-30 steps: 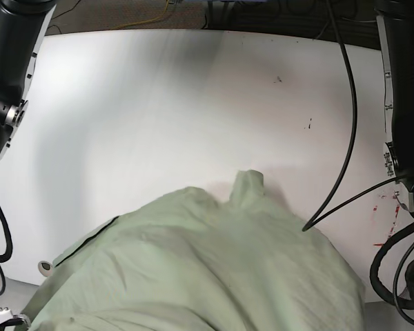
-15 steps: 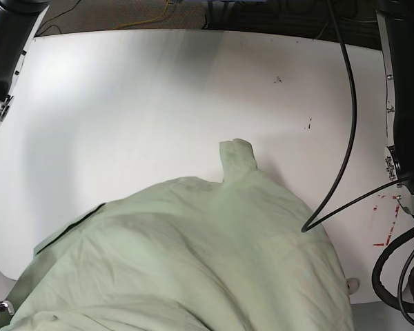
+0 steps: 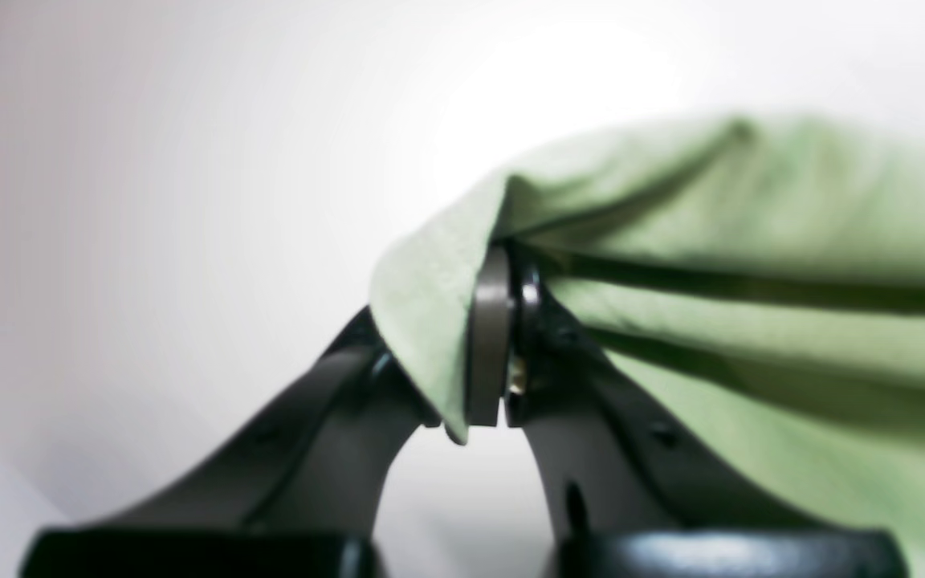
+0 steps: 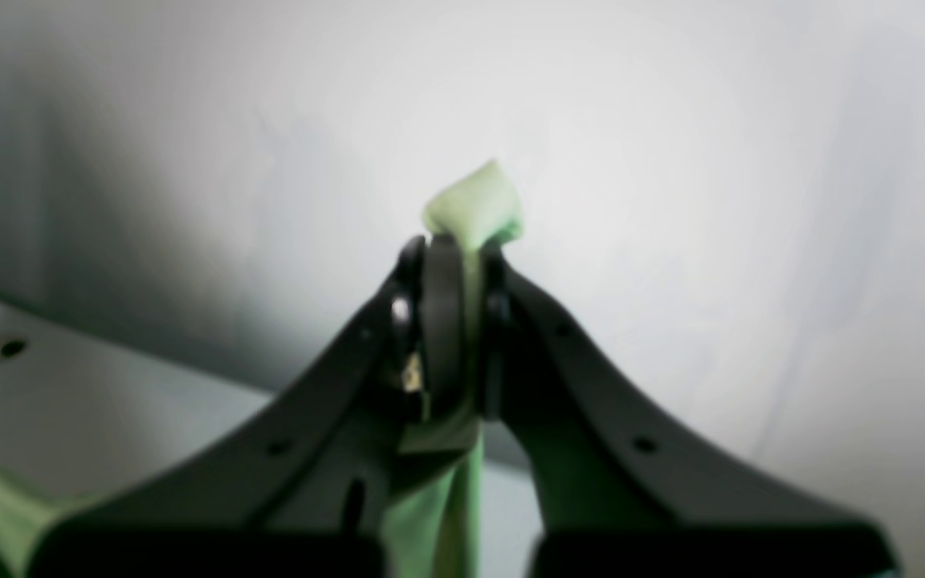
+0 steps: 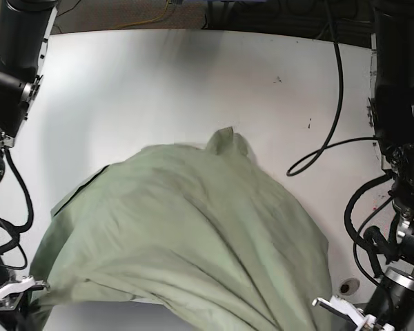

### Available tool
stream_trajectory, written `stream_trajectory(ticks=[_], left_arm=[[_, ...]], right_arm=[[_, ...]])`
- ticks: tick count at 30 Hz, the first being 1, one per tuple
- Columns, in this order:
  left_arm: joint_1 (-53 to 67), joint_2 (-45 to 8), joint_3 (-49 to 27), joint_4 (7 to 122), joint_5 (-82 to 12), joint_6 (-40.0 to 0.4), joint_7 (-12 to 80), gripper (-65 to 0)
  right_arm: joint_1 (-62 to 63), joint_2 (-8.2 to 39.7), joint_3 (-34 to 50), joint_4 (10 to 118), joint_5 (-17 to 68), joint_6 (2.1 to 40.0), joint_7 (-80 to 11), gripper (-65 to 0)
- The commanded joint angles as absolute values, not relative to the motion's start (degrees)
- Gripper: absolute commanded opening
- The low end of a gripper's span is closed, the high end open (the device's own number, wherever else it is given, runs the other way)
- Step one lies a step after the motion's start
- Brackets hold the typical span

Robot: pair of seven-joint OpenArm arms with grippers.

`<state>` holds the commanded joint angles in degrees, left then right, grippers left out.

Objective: Layout the t-shirt on the table in an organized manner, then fold the t-shirt properly
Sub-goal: 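Lower the stretched t-shirt onto the table with both grippers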

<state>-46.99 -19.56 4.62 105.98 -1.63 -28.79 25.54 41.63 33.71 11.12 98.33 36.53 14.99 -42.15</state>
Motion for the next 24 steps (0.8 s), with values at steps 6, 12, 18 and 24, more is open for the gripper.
stream_trajectory(ticks=[6,12,18,24], left_arm=[[-42.59,-19.3,1.1,98.33,-1.63,-28.79,22.11,-62.3],[-41.1,-19.56,0.22,88.31,-1.1,-28.79,12.18,-62.3],[-38.11,-19.3,0.31,86.2,2.95,-28.79,6.46,-62.4],[-37.14,-19.21,0.22,84.97,6.99,-28.79,6.37,-62.1]], right_arm=[[40.66,31.08,10.86,87.25,36.44,14.99,-36.26,-65.0],[40.75,30.29,8.22,77.32,36.44,14.99,-30.11,-65.0],[40.75,28.62,4.97,68.26,36.44,14.99,-23.08,-65.0],[40.75,26.15,4.97,63.87,33.19,14.99,-20.7,-65.0]])
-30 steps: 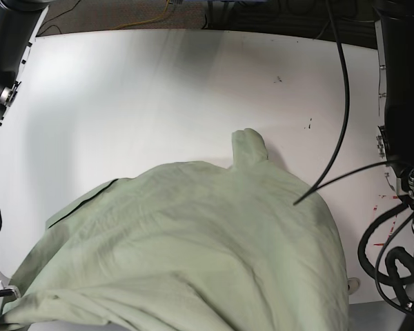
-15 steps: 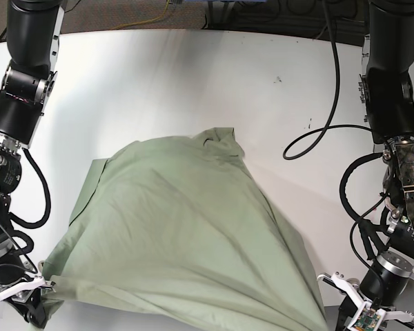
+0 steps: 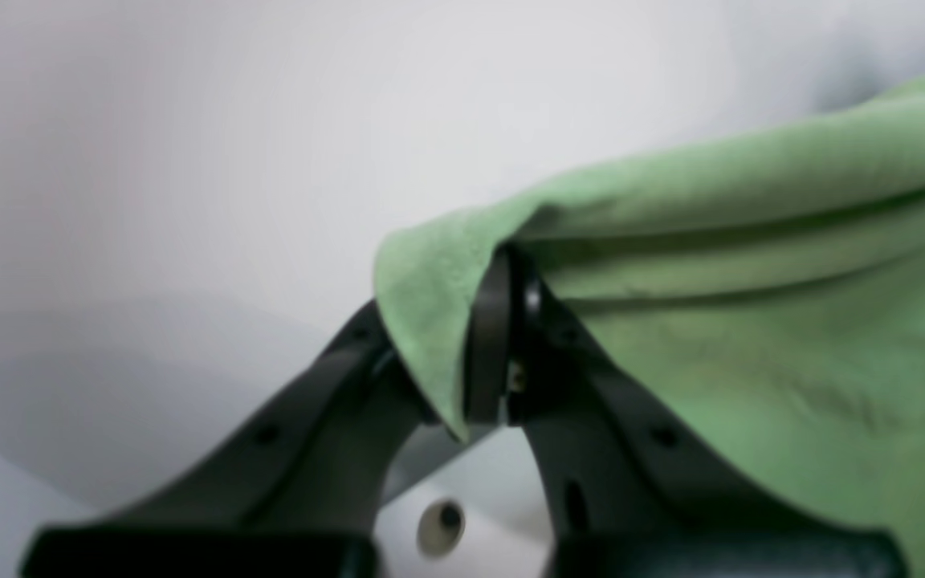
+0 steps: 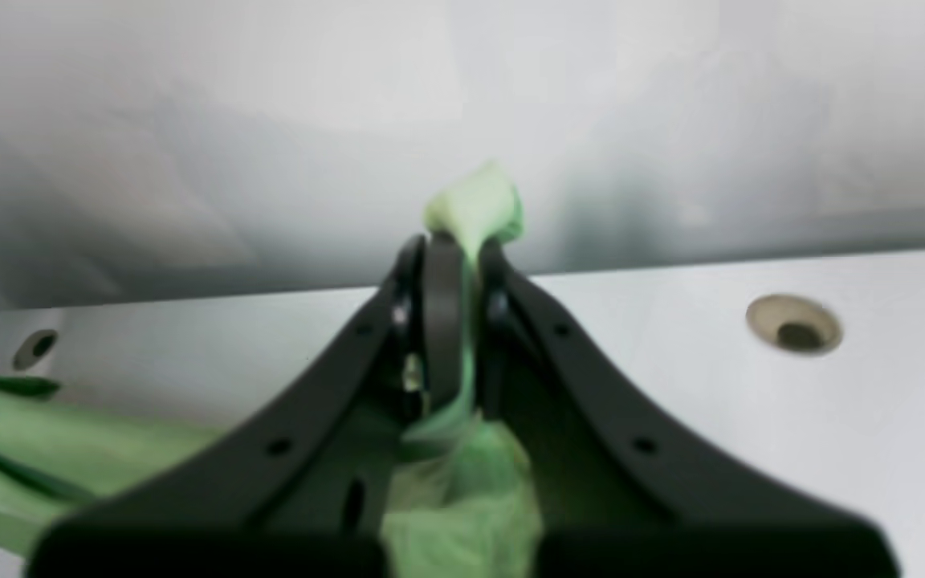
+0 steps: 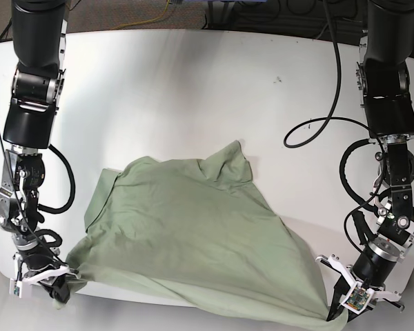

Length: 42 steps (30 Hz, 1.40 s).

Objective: Layout the t-shirt on the table in an organized manner, then fold the t-shirt properly
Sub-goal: 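Lower the stretched t-shirt onto the table with both grippers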

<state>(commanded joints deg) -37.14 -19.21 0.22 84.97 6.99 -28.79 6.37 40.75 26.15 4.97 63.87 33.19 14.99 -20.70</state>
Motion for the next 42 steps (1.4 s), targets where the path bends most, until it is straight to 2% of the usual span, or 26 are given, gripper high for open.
stream_trajectory(ticks=[9,12,17,22,24,27,28,32,34,37,42], left_arm=[[-37.14,-19.56,0.22,82.59,6.99,-28.88,6.2,-60.1],[-37.14,-19.56,0.04,82.51,6.99,-28.88,6.29,-53.3],[-37.14,-19.3,-2.86,82.42,7.08,-28.88,6.29,-36.6],[-36.97,-19.47,-2.95,82.51,7.08,-28.97,6.37,-33.9],[-36.97,-19.56,-3.03,82.33,7.08,-28.88,6.37,-33.7],[-37.14,-19.82,-3.12,82.24,7.08,-28.88,6.46,-32.8],[-37.14,-20.53,-3.12,82.15,7.08,-28.88,6.46,-30.9],[-37.14,-21.85,-3.47,82.07,7.08,-28.88,6.46,-23.2],[-37.14,-21.93,-4.44,82.33,7.08,-28.88,6.46,-20.2],[-36.88,-21.93,-6.81,83.65,7.08,-28.88,6.46,-17.0],[-36.09,-21.93,-9.01,86.02,7.08,-29.14,6.55,-16.7]], right_arm=[[40.75,23.87,4.97,62.99,27.82,15.08,-20.62,-65.0],[40.92,23.08,4.88,62.9,26.77,15.08,-20.62,-65.0],[42.07,22.2,4.88,62.9,23.87,15.08,-20.7,-65.0],[42.42,20.88,4.88,62.81,22.11,15.08,-20.79,-64.7],[43.47,20.0,4.88,62.29,20.0,15.08,-21.32,-59.3],[44.88,18.95,4.88,60.53,16.31,14.99,-23.16,-42.3],[45.41,18.24,4.97,60.35,14.9,14.9,-23.69,-33.5],[45.58,17.63,4.97,60.53,12.18,14.9,-24.22,-9.1],[45.41,17.71,4.97,61.32,11.65,14.9,-24.57,-0.1],[43.3,18.24,4.97,66.07,11.65,14.9,-28.44,0.0],[38.37,19.82,5.14,77.32,12.0,14.99,-35.56,0.0]])
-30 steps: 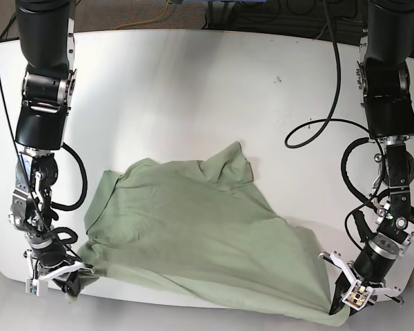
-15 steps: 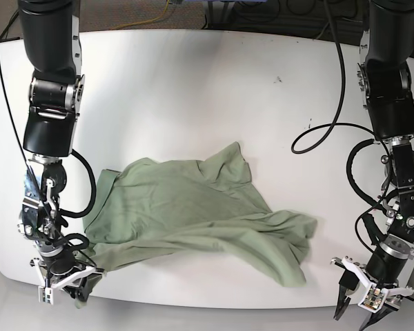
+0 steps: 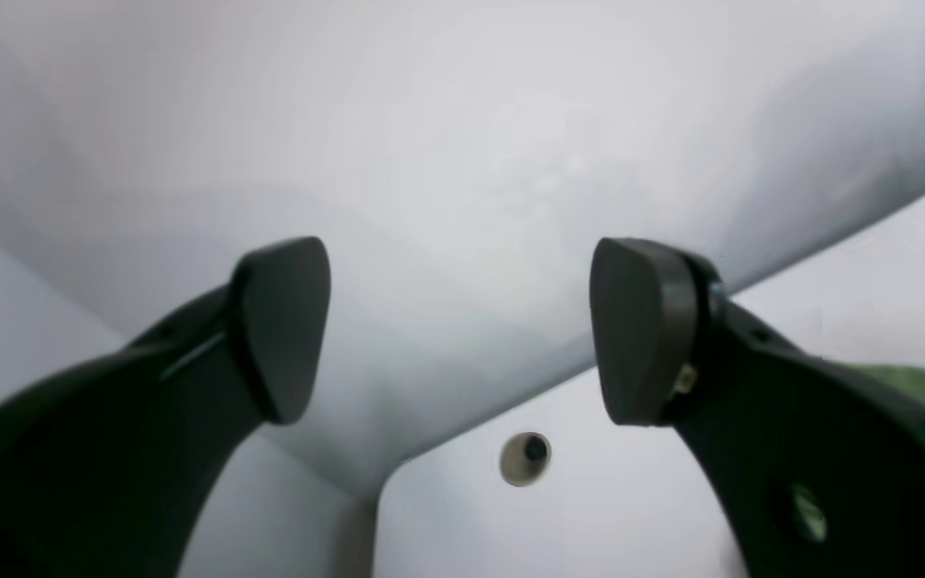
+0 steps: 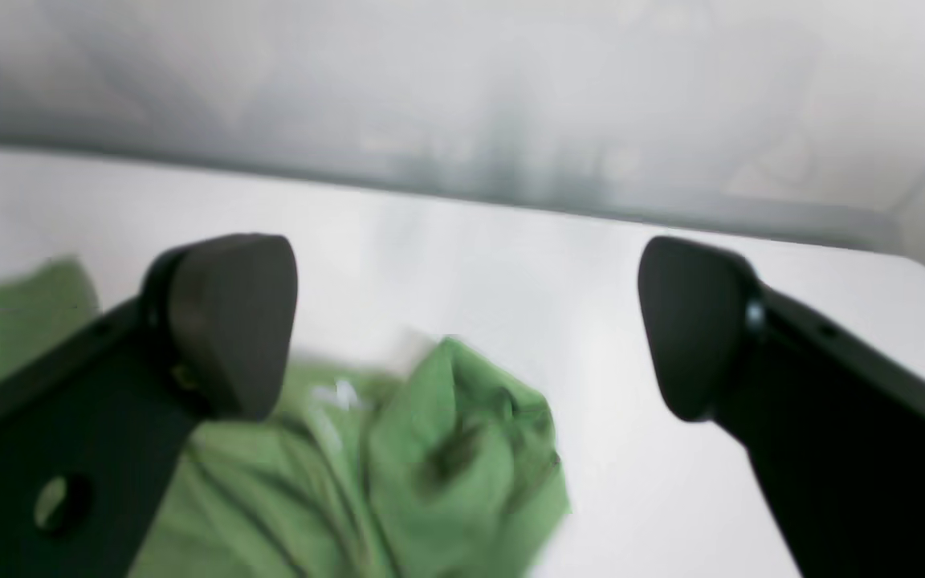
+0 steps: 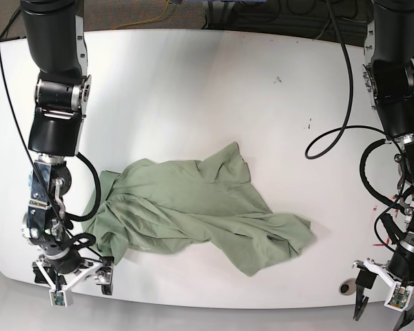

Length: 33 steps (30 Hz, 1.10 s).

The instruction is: Layout the t-shirt on the table in an organized manner, then fold the t-shirt properly

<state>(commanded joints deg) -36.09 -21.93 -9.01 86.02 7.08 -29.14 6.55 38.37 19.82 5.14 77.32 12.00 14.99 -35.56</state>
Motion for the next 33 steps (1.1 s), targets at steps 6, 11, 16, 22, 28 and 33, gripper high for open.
stream_trajectory(ticks=[6,11,16,22,28,33], left_arm=[[-30.73,-21.93,-10.86,90.15,7.08,-29.14,6.55,-16.9],[-25.36,-21.93,-12.18,93.14,7.08,-28.97,6.55,-17.0],[-21.23,-21.76,-15.08,94.9,7.08,-28.97,6.55,-17.0],[-17.71,-21.67,-15.43,95.6,7.08,-28.97,6.55,-17.1],[-14.81,-20.18,-17.36,95.25,6.9,-28.97,6.55,-17.1],[-13.76,-17.63,-19.38,95.34,6.9,-29.14,6.55,-17.1]], right_arm=[[28.79,19.74,9.71,90.42,12.0,14.99,-41.89,0.0],[20.88,17.19,15.08,93.76,13.93,14.99,-44.0,0.0],[14.99,14.81,19.03,92.18,17.27,14.99,-44.09,0.0],[11.3,13.85,20.62,88.57,21.76,14.99,-43.91,0.0],[11.47,13.23,21.05,82.15,26.33,14.99,-43.74,0.0],[12.35,12.79,20.97,77.58,26.15,14.99,-41.54,0.0]])
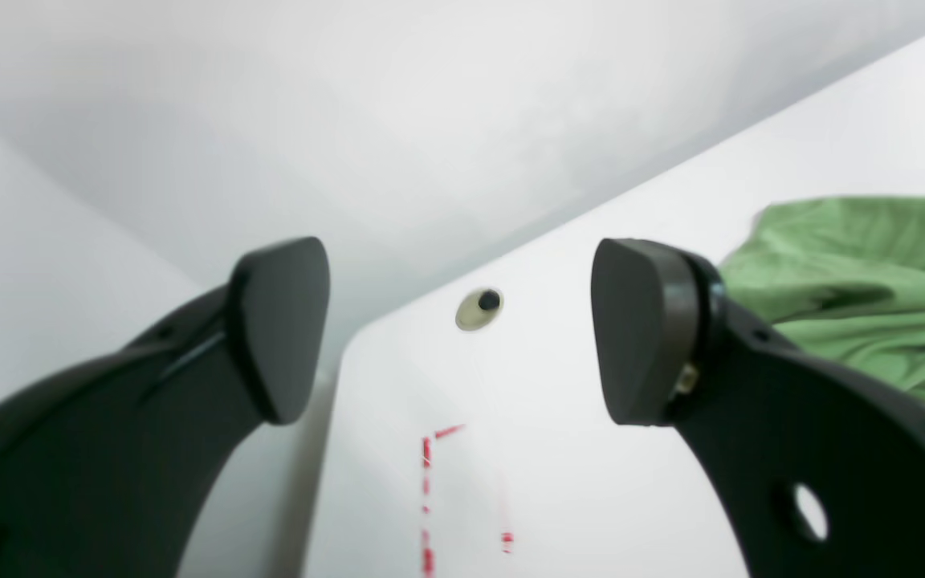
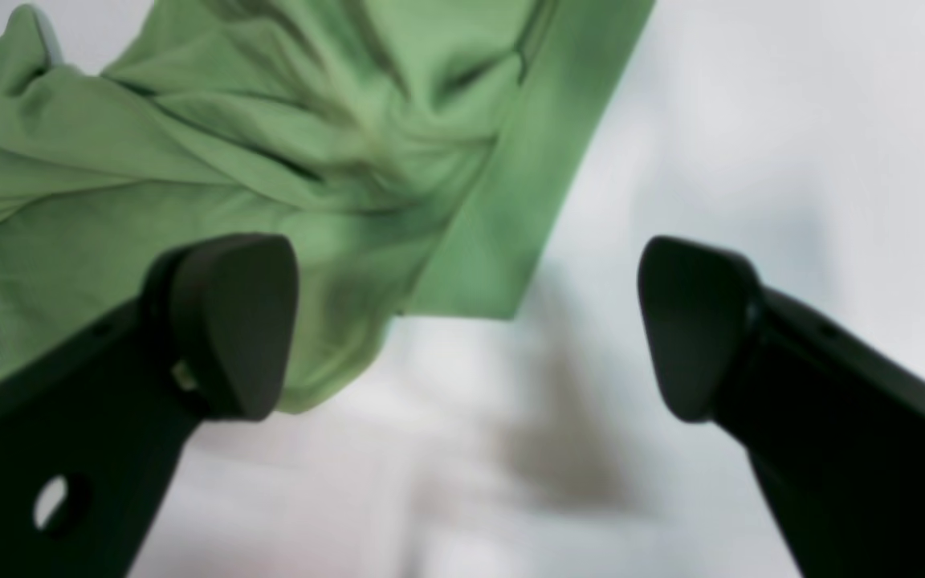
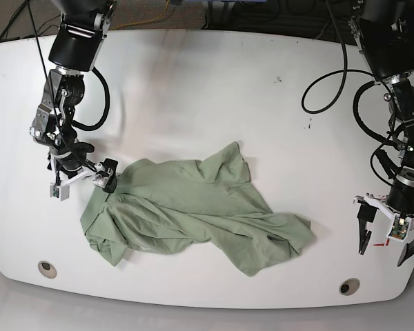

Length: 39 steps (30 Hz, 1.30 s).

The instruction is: Layout the t-shirt on the table in an organized manner, then fold the t-shirt properly

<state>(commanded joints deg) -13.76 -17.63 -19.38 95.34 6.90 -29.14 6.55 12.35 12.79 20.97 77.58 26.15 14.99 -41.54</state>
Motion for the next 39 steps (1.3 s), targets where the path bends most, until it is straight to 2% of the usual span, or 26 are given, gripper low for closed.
stream_trajectory(ticks=[12,23,26,30,33,36,39], left_arm=[[-10.95,-15.43,-19.38,95.16,6.9,-29.14,6.55,-17.1],[-9.45,-15.08,-19.38,95.52,6.9,-29.14,6.55,-17.1],[-9.36,-15.08,-19.38,95.52,6.9,-29.14,6.55,-17.1],[-9.27,-15.08,-19.38,95.52,6.9,-29.14,6.55,-17.1],[-9.27,-15.08,-19.38,95.52,6.9,-29.14,6.55,-17.1],[-9.27,-15.08,-19.38,95.52,6.9,-29.14,6.55,-17.1],[-9.27,-15.16,-19.47,95.52,6.9,-29.14,6.55,-17.1]], right_arm=[[12.62,13.14,16.04,70.37,26.15,14.99,-34.95,0.0],[12.7,12.62,15.34,68.97,26.15,14.99,-34.42,0.0],[12.7,12.18,15.25,68.97,26.15,15.08,-33.36,-5.0],[12.53,11.12,15.25,68.97,26.15,15.08,-31.6,-18.4],[12.35,11.03,15.25,68.88,26.15,15.08,-31.34,-25.2],[12.35,10.51,15.25,68.88,26.15,15.08,-31.34,-27.0],[12.53,9.27,15.25,67.91,25.63,15.08,-31.34,-24.4]])
